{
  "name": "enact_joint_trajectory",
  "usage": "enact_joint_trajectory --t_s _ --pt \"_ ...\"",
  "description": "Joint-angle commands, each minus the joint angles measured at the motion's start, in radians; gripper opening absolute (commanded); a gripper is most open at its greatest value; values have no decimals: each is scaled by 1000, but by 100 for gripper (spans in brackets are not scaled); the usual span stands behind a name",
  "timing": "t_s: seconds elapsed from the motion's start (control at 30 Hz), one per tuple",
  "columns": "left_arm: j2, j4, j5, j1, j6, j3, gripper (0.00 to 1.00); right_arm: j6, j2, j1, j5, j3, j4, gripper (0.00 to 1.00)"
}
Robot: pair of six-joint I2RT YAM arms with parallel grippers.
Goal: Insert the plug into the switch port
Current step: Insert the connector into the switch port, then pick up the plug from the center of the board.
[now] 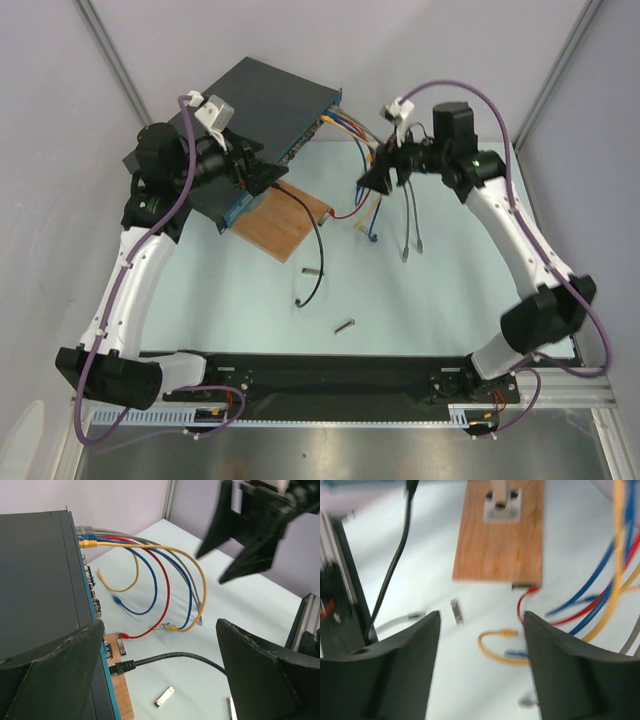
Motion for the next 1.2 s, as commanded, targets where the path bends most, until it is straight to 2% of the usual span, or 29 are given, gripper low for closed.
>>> enact_joint_trajectory --t_s 0.0,0.03,0.1,0.2,0.27,0.37,0.5,0.57,0.7,0.93,1.17 --pt "-46 -1 31 7 73 -24 100 -203 -140 57 47 -172 -125 67" --pt "-50 -1 33 5 71 -27 100 -211 -162 97 71 -268 -87 52" --pt "-53 8 36 5 58 -31 100 -188 -178 147 158 -337 -32 42" --pt "-55 13 33 7 36 -28 100 -96 -104 188 234 -383 74 34" --pt "-60 12 25 7 22 -30 100 -51 -3 189 274 -372 164 32" --pt "-67 4 6 7 10 -38 100 -14 150 191 309 -317 214 32" --pt "-93 -15 -22 7 16 -44 100 -36 316 162 399 -192 180 30" --pt "-99 -22 -36 7 21 -47 100 -76 358 137 442 -184 160 34" --pt "-103 -15 -48 7 13 -65 100 -142 368 88 506 -210 155 42" --pt "-84 -1 -39 7 -1 -74 100 -223 421 54 457 -194 73 42" --pt "-72 -16 -38 7 15 -56 100 -264 465 56 456 -214 74 45"
